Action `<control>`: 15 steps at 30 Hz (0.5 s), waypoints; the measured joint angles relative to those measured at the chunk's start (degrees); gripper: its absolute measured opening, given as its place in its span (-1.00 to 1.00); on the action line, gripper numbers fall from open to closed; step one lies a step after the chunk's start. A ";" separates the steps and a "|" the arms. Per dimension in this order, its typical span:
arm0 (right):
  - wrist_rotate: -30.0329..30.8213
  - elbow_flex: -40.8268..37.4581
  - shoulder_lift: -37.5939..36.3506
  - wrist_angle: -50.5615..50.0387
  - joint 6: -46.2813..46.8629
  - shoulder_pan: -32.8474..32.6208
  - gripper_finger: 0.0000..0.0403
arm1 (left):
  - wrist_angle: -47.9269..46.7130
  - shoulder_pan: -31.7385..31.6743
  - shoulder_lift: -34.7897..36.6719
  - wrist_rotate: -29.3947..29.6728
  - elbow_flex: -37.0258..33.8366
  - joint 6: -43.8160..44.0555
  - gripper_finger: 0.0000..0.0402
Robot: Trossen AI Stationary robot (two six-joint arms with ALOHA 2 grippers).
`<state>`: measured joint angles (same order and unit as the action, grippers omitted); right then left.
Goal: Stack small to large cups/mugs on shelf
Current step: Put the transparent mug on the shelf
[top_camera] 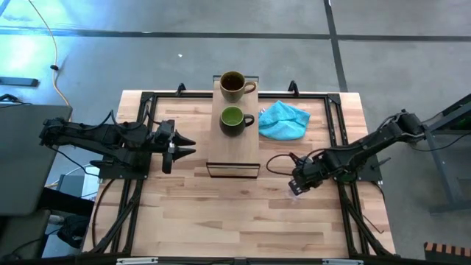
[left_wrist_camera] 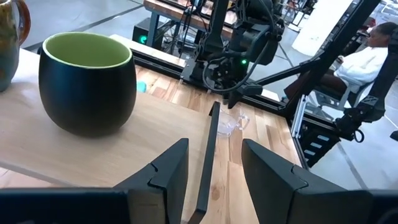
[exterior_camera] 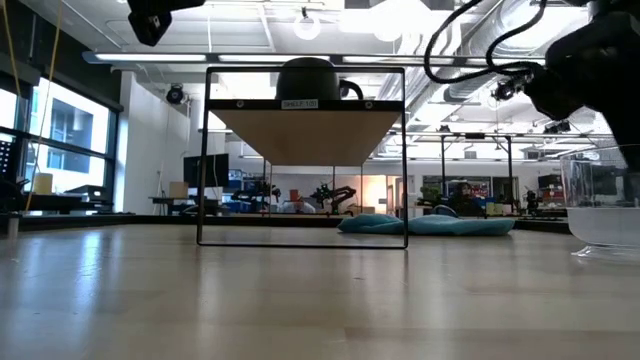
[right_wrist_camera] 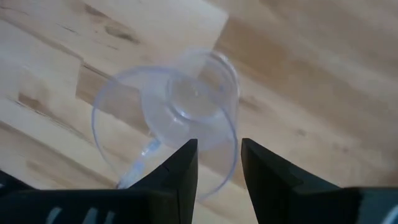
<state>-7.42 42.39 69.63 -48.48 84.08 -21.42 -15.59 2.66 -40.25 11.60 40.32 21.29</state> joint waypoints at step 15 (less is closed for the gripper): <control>-3.13 0.00 0.00 1.12 13.04 -4.89 -0.47 | -1.36 0.00 -0.02 0.41 0.00 -0.47 -0.31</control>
<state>-10.55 42.39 69.63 -47.36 97.12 -26.31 -16.95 2.66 -40.27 12.00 40.31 20.82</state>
